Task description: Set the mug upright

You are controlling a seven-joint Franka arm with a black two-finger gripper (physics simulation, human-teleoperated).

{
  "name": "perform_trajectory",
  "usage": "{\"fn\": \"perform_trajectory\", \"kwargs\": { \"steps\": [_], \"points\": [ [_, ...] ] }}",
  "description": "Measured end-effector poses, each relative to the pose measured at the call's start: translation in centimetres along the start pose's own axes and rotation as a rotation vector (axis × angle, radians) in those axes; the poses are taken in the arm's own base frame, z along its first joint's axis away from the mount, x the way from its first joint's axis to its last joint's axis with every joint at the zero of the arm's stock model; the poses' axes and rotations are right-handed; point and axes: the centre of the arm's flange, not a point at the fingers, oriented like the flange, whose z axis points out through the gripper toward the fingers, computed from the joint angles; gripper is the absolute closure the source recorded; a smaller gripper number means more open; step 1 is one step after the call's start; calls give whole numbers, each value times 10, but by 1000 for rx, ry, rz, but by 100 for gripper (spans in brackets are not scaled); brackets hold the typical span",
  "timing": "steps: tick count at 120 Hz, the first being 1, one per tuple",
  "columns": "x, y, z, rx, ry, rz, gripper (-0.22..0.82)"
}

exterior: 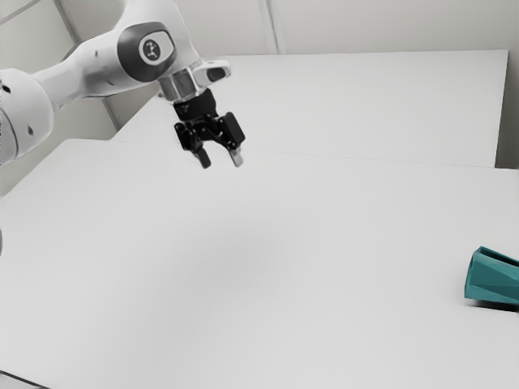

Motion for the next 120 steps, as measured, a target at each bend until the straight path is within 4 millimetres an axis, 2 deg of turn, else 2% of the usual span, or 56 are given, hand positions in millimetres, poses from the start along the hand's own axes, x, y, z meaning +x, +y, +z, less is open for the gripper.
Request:
{"fn": "perform_trajectory", "kwargs": {
  "steps": [16, 38, 67, 99, 120],
  "points": [
    [8, 40, 36, -90, 19, 32, 0],
    [16, 110, 90, -212, 49, 56, 0],
    [37, 179, 159, -343, 97, 31, 0],
    [50, 218, 227, -435, 117, -45, 0],
    [57, 238, 255, -434, 148, -32, 0]
  ]
}}
